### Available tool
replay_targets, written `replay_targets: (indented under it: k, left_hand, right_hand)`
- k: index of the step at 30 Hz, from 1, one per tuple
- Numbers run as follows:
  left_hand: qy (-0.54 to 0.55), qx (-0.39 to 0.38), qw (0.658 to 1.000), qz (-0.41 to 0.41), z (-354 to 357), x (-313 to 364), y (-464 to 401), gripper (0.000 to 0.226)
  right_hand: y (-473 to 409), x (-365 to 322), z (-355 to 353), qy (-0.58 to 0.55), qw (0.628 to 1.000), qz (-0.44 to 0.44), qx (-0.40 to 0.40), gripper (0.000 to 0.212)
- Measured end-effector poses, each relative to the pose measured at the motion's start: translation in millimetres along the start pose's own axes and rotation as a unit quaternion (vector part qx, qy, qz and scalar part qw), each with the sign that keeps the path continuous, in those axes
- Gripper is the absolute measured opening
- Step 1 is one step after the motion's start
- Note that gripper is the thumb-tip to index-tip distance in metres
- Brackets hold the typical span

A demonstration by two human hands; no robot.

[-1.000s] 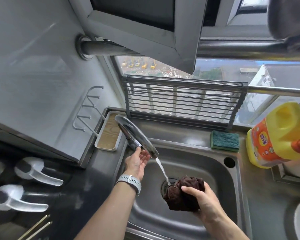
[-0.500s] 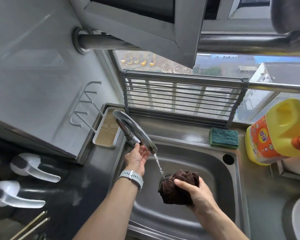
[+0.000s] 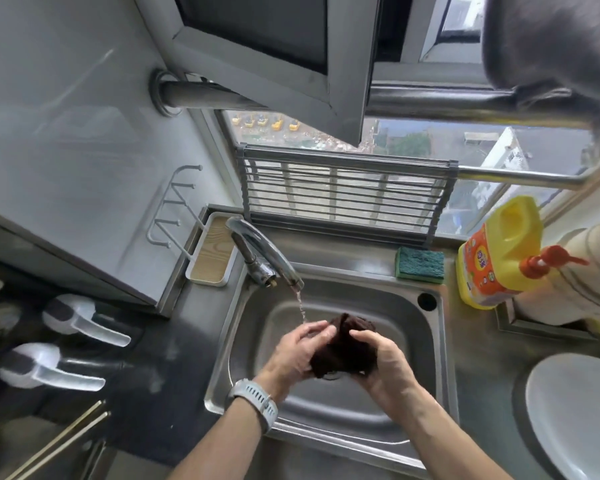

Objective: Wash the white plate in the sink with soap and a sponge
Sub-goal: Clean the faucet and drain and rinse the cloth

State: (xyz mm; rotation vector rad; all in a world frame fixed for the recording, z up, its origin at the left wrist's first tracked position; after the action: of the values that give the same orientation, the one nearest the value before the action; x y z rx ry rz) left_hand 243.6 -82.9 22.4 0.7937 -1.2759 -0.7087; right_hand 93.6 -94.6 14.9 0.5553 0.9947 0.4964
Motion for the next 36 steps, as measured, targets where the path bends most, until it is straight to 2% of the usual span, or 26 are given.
replay_targets:
  k: [2,4,6,7,9,12,16,20,25,29,33,36]
  left_hand:
    - [0.051,-0.021,0.998,-0.014,5,-9,17,0.039]
    - [0.075,-0.008,0.997,-0.001,5,-10,30,0.043]
    - [0.074,0.024,0.997,0.026,1,-4,45,0.039]
    - [0.073,0.036,0.996,0.040,-1,0,53,0.035]
    - [0.083,0.048,0.993,0.071,-7,10,69,0.026]
    - [0.073,0.077,0.987,0.118,-17,29,93,0.019]
    - [0.043,0.101,0.981,0.161,-21,53,120,0.018]
    - [0.013,0.124,0.974,0.188,-25,67,134,0.017]
    - [-0.025,0.136,0.971,0.194,-27,71,139,0.016]
    - [-0.024,0.132,0.976,0.172,-32,63,138,0.019]
    - [0.031,0.108,0.984,0.142,-46,48,141,0.021]
    - [0.096,0.102,0.978,0.157,-66,51,155,0.024]
  right_hand:
    - [16,-8,3,0.013,0.999,-0.008,-0.034,0.043]
    - [29,-16,5,0.046,0.997,-0.033,-0.060,0.056]
    - [41,-25,5,0.087,0.993,-0.057,-0.050,0.066]
    - [46,-29,4,0.097,0.992,-0.065,-0.038,0.063]
    - [54,-39,1,0.092,0.993,-0.072,-0.023,0.043]
    - [62,-53,-6,0.066,0.995,-0.069,-0.029,0.020]
    - [72,-70,-10,-0.027,0.997,-0.057,-0.040,0.027]
    - [72,-88,-19,-0.149,0.988,-0.042,0.004,0.031]
    - [69,-96,-25,-0.095,0.993,-0.036,0.054,0.022]
    - [65,-105,-26,-0.047,0.994,-0.060,0.079,0.027]
    - [64,-118,-15,0.046,0.994,-0.093,0.044,0.024]
    - [61,-136,13,0.050,0.992,-0.115,-0.021,0.029]
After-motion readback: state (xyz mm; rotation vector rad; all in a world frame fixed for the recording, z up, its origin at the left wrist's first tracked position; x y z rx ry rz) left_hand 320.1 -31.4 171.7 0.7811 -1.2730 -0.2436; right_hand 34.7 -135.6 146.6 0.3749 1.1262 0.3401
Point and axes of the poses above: each hand's wrist, its own y-axis away from the middle knuckle, its own z-axis out of the palm, x = y × z, the point moved 5 cm from there along -y, towards the middle knuckle, and after that the axes turned 10 degrees about -z, right-handed, at the moved point
